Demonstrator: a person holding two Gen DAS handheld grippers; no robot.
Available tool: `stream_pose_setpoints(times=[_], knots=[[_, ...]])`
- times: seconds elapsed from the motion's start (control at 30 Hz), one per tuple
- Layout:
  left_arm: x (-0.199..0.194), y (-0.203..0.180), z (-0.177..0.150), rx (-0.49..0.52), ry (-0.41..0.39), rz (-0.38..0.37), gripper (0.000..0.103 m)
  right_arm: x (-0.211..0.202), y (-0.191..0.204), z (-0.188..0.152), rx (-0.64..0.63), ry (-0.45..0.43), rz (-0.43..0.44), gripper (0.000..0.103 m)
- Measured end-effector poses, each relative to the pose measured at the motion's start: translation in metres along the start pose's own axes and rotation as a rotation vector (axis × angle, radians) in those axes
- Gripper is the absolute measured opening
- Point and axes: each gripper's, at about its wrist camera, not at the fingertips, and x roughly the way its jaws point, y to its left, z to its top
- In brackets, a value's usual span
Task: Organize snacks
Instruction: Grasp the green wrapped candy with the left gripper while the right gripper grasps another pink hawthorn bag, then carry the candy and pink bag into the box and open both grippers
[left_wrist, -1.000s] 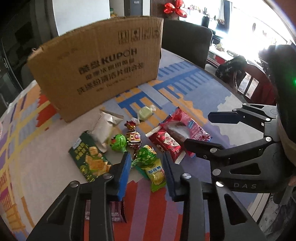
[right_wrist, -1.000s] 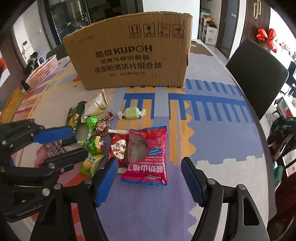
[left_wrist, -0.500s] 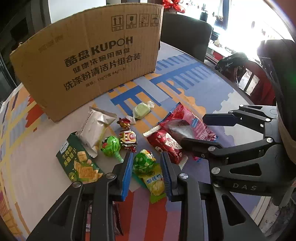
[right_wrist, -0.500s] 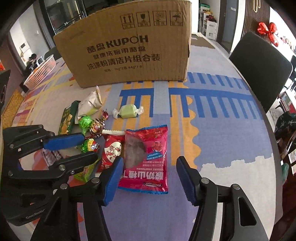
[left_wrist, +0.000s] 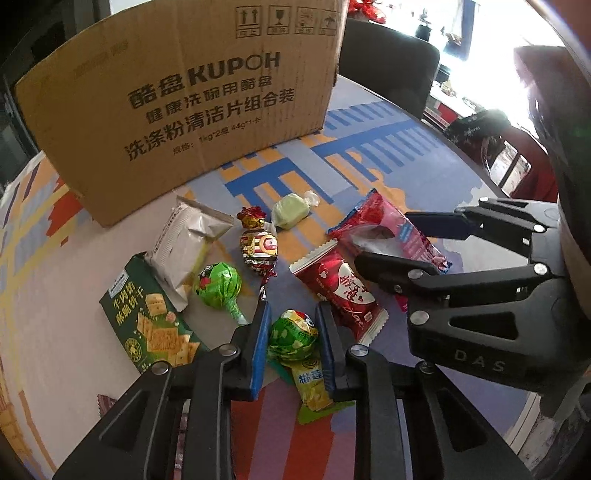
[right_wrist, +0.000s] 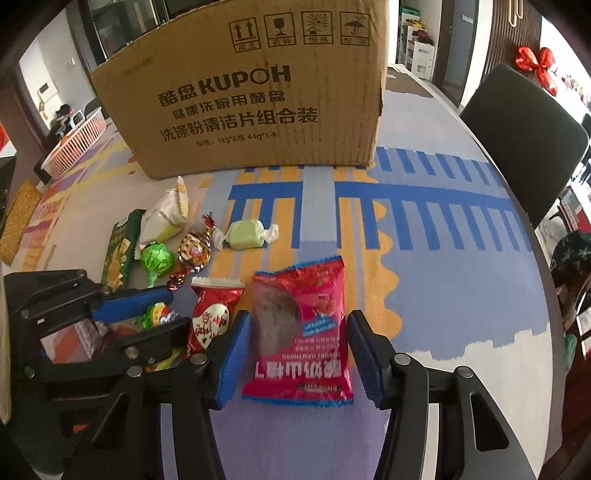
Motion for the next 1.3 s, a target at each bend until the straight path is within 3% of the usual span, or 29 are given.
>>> stream_pose_setpoints(times=[0.1, 0.4, 0.7, 1.3], knots=[[-0.002, 0.002, -0.001, -0.032, -0.002, 0.006, 0.025, 0.001, 0.003, 0.002, -0.010, -0.001, -0.006, 0.045], [-0.023, 0.001, -0.005, -0.098, -0.046, 0.048, 0.025, -0.010, 0.001, -0.011, 0.002, -0.003, 0.015, 0.044], [-0.064, -0.004, -0.004, -0.131, -0.132, 0.099, 0.025, -0.045, 0.002, -0.017, 0.009, -0.068, 0.020, 0.044], [-0.155, 0.010, 0.031, -0.192, -0.300, 0.184, 0.025, -0.118, 0.027, 0.024, -0.018, -0.246, 0.079, 0.044]])
